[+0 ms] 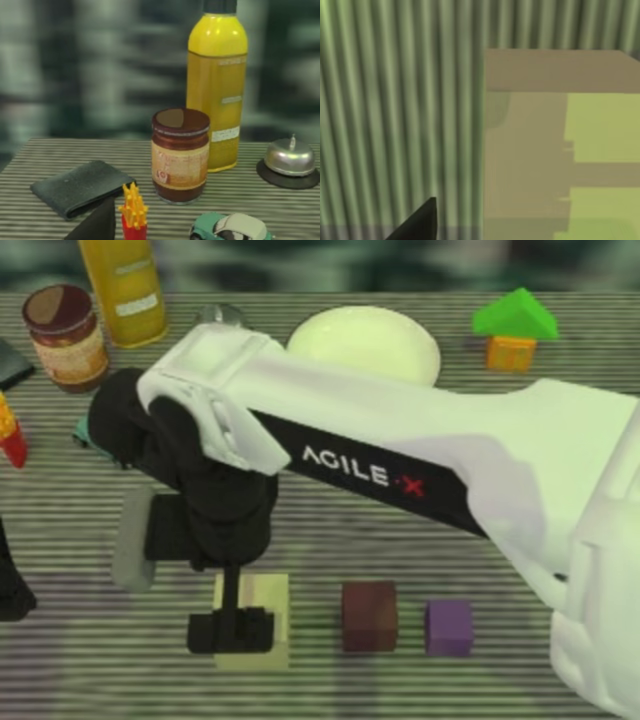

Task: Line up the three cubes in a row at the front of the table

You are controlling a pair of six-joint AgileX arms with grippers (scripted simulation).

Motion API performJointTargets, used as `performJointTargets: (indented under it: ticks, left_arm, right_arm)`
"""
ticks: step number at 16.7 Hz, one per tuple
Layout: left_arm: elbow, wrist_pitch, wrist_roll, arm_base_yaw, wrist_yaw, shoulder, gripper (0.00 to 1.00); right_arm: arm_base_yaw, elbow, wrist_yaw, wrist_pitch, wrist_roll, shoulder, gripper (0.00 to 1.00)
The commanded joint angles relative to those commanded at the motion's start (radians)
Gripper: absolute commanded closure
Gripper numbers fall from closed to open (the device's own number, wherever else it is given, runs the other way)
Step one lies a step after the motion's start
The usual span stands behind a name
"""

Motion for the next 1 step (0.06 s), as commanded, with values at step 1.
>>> performJointTargets:
  ticks: [1]
  left_arm:
    - [0.000, 0.000, 0.000, 0.000, 0.000, 0.000, 0.00]
  right_arm:
    - [0.000, 0.004, 0.000, -0.005, 0.000, -0.002, 0.00]
